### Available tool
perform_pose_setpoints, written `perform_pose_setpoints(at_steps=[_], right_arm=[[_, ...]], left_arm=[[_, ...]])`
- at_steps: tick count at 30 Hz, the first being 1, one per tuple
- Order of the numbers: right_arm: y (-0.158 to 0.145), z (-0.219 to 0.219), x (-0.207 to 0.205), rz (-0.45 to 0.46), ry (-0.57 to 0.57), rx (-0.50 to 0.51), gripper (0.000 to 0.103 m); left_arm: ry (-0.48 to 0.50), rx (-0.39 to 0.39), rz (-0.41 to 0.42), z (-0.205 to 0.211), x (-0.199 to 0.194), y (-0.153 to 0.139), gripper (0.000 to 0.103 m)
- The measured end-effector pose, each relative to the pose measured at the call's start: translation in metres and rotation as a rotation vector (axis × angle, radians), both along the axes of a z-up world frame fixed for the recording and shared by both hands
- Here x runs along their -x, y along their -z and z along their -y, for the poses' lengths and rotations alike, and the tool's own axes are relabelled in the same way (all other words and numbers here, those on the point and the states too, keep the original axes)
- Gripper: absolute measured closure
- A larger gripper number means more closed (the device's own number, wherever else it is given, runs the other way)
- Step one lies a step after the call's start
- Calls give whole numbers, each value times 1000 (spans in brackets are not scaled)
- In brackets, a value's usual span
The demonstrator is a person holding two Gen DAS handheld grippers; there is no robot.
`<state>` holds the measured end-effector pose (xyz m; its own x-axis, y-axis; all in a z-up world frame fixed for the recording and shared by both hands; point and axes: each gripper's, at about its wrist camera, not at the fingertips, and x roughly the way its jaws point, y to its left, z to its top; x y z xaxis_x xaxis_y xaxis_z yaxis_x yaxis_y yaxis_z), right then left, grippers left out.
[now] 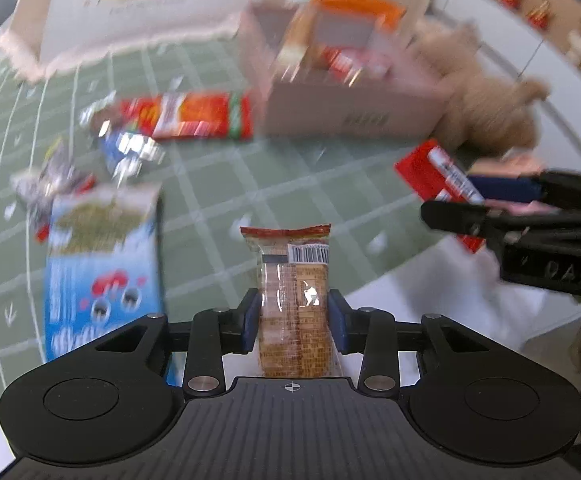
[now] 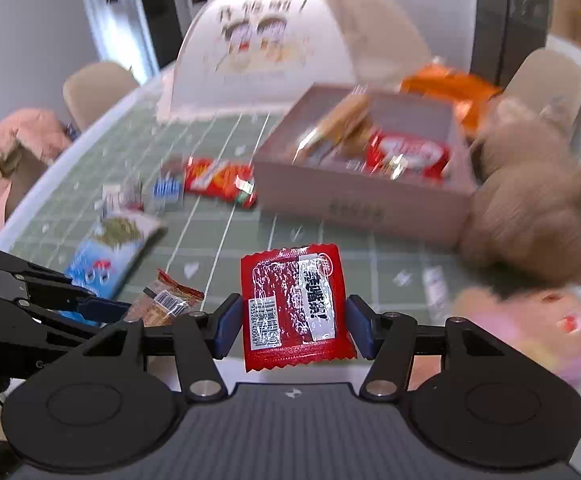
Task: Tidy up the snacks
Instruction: 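Grasp red spicy-strip packet with right gripper while left gripper holds wafer pack, then drop wafer pack into pink box with left gripper while right gripper drops red packet in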
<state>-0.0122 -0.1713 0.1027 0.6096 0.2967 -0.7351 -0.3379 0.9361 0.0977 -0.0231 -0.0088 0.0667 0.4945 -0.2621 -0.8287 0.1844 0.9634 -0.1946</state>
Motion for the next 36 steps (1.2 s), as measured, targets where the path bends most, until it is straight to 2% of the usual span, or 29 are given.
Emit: perform_pose_setpoints(at_steps=[2, 4, 7, 9, 11, 14, 19, 22, 25, 27, 29, 32, 36], right_arm=[[-14, 9, 1, 30, 24, -5, 46], [-28, 18, 4, 63, 43, -13, 46], [-46, 28, 7, 106, 63, -33, 46], [-55, 31, 7, 132, 70, -42, 45], [-59, 29, 6, 150, 69, -25, 45], [-64, 32, 7, 158, 71, -17, 45], [-67, 56, 1, 129, 141, -33, 44], [-76, 64, -17, 149, 155, -14, 44], [-102, 62, -46, 215, 155, -31, 44], [-114, 57, -76, 242, 166, -32, 41], [-113, 47, -108, 224, 169, -6, 28], [-96, 28, -139, 161, 145, 19, 28], [-66, 0, -151, 28, 58, -63, 28]], left_arm=[[11, 63, 68, -1, -6, -33, 63], [23, 124, 180, -4, -15, -79, 63], [38, 161, 382, -1, -36, -153, 63], [42, 170, 451, 7, -59, -181, 60], [52, 198, 451, 17, -93, -191, 59], [21, 274, 429, 17, -122, -184, 60], [-19, 364, 419, -15, -117, -158, 60], [-88, 380, 366, -36, -117, -135, 60], [-154, 390, 338, -60, -110, -121, 60], [-186, 380, 319, -75, -107, -113, 60], [-235, 331, 289, -90, -101, -101, 60], [-305, 257, 225, -115, -82, -77, 60], [-367, 246, 129, -141, -49, -41, 60]])
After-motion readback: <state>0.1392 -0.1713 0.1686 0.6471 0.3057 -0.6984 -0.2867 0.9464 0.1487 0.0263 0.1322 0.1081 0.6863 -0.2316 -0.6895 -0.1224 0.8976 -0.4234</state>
